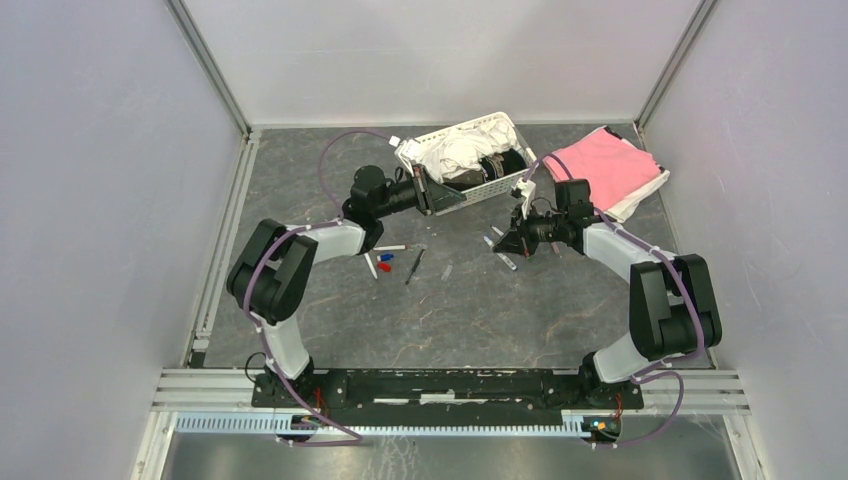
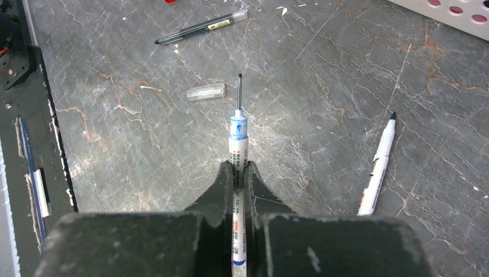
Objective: Insert the pens into the pen caps
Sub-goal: Place the pen cap at the center of the board.
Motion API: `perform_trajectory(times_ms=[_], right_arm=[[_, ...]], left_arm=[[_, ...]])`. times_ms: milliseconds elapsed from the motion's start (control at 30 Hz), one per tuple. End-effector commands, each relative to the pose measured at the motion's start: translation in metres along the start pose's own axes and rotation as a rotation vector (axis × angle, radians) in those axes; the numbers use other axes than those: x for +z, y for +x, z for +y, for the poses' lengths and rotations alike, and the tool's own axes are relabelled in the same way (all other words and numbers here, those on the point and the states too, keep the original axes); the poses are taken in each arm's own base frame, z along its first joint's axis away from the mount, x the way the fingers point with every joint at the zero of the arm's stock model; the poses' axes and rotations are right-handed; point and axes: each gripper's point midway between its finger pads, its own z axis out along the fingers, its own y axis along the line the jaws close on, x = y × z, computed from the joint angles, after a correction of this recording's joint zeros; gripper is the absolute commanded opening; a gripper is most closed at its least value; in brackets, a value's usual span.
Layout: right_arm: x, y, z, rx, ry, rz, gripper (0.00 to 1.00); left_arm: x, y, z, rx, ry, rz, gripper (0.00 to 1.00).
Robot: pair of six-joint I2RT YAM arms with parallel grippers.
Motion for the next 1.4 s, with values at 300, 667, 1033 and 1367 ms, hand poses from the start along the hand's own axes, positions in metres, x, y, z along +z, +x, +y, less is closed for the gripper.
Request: perform_trajectory(times_ms=[300,667,1033,1367], right_arm=[[-0.005,-0.034,0.015,-0.041,-0.066,-0.079,0.00],[-0.004,-0.016,0.003,-0.035,0.006,-0.026,0.00],[-0.004,-0.004,-0.010,-0.031,0.072,0.024,0.00],[-0.004,-0.001,-0.008,-0.034,0.065,0.026,0.00]], left_arm=[[0.001,0.002,-0.014,-0.119,0.129,-0.049,0.04],[-0.004,0.019,0.023,-0.086,-0.107,0.047,0.04],[-0.023,0.025,0.034,0.034,-0.263,0.174,0.04],[-0.030,0.034,0.039,0.042,-0.296,0.219,0.04]])
